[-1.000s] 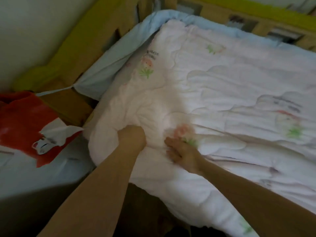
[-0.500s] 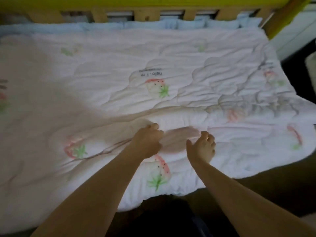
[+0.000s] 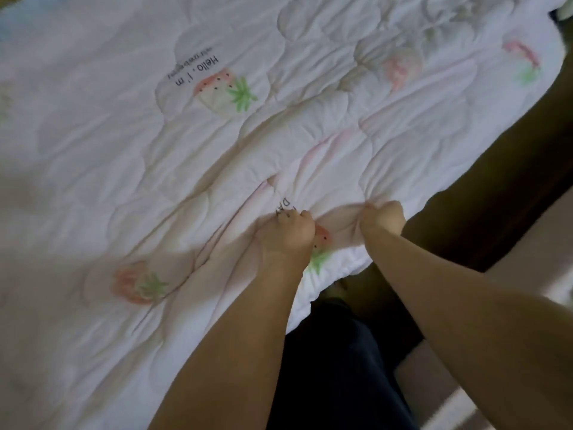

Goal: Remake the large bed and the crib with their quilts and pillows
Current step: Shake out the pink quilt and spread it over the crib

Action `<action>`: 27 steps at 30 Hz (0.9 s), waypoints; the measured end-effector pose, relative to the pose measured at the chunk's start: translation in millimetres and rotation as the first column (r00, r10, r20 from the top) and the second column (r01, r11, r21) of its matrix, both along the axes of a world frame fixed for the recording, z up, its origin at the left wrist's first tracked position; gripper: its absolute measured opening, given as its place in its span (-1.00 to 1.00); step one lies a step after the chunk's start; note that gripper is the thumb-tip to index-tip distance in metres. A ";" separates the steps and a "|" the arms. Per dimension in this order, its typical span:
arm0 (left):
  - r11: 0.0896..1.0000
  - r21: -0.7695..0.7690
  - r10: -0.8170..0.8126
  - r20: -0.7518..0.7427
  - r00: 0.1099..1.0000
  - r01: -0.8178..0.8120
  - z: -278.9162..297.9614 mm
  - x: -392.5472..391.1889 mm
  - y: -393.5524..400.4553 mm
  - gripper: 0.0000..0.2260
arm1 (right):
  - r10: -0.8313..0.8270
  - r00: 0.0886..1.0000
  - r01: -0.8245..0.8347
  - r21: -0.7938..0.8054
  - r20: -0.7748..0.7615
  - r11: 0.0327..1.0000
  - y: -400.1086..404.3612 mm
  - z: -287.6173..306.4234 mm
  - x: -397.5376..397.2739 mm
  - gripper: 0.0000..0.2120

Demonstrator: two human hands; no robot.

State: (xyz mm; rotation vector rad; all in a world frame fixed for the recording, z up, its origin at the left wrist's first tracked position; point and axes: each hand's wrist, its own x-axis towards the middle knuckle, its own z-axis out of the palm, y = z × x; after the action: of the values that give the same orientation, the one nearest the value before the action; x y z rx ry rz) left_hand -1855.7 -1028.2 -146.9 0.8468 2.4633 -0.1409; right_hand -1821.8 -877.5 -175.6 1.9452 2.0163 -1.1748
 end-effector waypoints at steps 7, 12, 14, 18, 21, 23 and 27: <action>0.990 0.018 -0.120 0.623 0.773 0.139 12.3 -2.2 52.0 -0.86 | -0.073 0.995 0.061 0.153 0.075 0.986 24.0 23.0 64.4 -0.80; 0.967 0.113 -0.253 0.534 0.807 0.229 15.1 18.8 98.8 -0.92 | -0.155 0.961 0.150 0.039 0.231 0.988 50.4 15.1 103.8 -0.75; 0.965 0.223 -0.189 0.225 0.956 0.138 11.8 7.4 112.2 -0.75 | -0.121 0.970 0.138 -0.067 0.213 0.988 56.4 4.3 104.1 -0.71; 0.963 0.067 -0.260 -0.038 0.965 0.262 -8.3 -16.1 127.7 -0.28 | -0.208 0.978 0.202 -0.182 -0.013 0.962 70.4 -20.7 84.6 -0.52; 0.955 0.090 -0.270 -0.135 0.953 0.283 -28.1 -15.2 137.8 -0.42 | -0.310 0.928 0.250 -0.269 -0.207 0.930 91.7 -34.4 55.7 -0.31; 0.960 0.177 -0.206 -0.075 0.976 0.216 -36.9 -22.3 153.3 -0.68 | -0.266 0.932 0.203 -0.255 -0.245 0.945 118.4 -46.0 33.9 -0.42; 0.971 0.180 -0.182 0.146 0.972 0.155 -32.6 -42.5 172.2 -0.92 | -0.082 0.980 0.081 -0.013 -0.180 0.997 148.5 -48.5 23.6 -0.82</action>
State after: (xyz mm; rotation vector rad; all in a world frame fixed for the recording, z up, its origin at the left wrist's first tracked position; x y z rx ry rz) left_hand -1898.2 -856.0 -179.5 1.0959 2.2732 0.0736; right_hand -1798.2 -729.0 -224.1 2.0029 2.0301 -1.4228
